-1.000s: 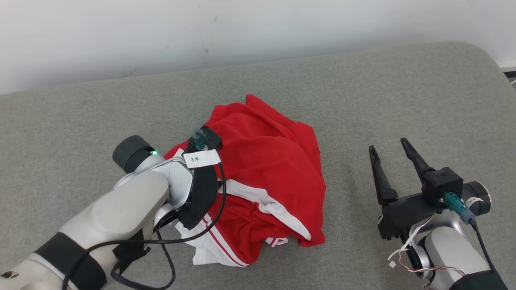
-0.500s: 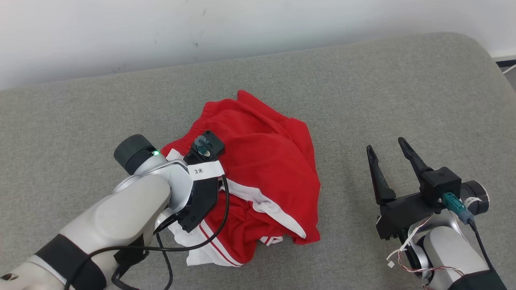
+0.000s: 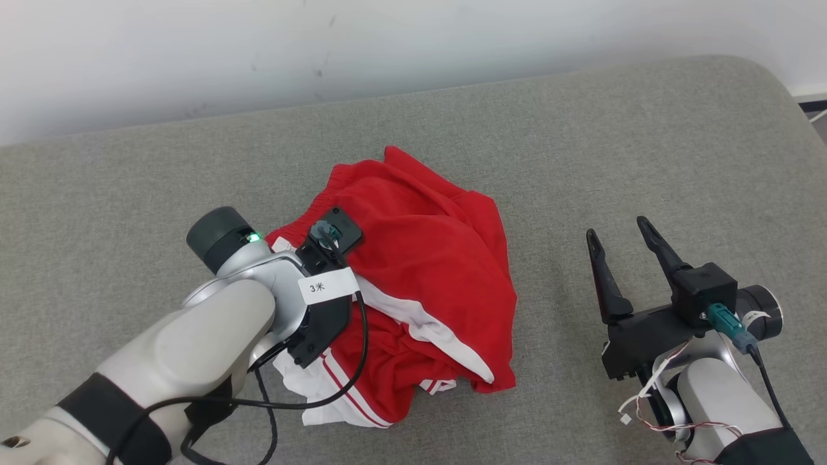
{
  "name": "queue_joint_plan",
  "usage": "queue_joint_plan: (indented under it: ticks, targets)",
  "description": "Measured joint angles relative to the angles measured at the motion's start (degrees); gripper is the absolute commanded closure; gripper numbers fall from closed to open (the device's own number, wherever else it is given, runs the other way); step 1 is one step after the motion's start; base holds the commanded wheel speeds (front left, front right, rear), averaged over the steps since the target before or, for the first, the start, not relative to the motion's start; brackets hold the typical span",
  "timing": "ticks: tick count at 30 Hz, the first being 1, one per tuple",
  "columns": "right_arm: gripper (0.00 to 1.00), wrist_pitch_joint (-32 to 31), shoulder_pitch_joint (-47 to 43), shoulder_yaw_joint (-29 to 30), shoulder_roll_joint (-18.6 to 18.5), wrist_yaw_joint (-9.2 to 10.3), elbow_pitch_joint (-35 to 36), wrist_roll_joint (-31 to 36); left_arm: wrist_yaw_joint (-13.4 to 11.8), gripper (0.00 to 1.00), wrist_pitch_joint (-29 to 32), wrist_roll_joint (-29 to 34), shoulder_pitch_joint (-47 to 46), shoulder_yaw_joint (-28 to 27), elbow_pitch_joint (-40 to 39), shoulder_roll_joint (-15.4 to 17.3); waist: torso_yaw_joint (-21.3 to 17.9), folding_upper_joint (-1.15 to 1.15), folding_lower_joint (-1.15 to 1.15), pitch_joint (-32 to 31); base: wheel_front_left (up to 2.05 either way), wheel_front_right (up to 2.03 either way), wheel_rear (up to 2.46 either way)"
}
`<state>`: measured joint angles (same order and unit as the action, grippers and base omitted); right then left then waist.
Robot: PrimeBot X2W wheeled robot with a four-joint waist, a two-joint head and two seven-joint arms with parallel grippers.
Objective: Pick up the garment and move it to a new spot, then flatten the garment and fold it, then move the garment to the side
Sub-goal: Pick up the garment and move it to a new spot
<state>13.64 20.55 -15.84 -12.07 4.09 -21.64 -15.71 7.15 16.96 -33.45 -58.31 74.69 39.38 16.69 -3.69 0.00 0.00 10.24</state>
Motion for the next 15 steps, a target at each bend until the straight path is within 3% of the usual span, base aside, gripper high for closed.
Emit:
queue_joint_plan:
  ticks: [6, 15]
  targets:
    - [0.0, 0.0, -0.1, 0.5, -0.4, 0.01, -0.4, 0.0, 0.0, 1.0, -5.3, -0.9, -3.9, 0.1, 0.4, -0.4, 0.8, 0.0, 0.0, -0.6, 0.0, 0.0, 0.0]
    - [0.0, 0.1, -0.7, 0.5, 0.4, 0.01, -1.8, -0.3, 0.0, 1.0, -15.6, -6.1, -9.3, -2.4, -1.1, 5.2, 2.3, 0.0, 0.0, -2.5, 0.0, 0.0, 0.0]
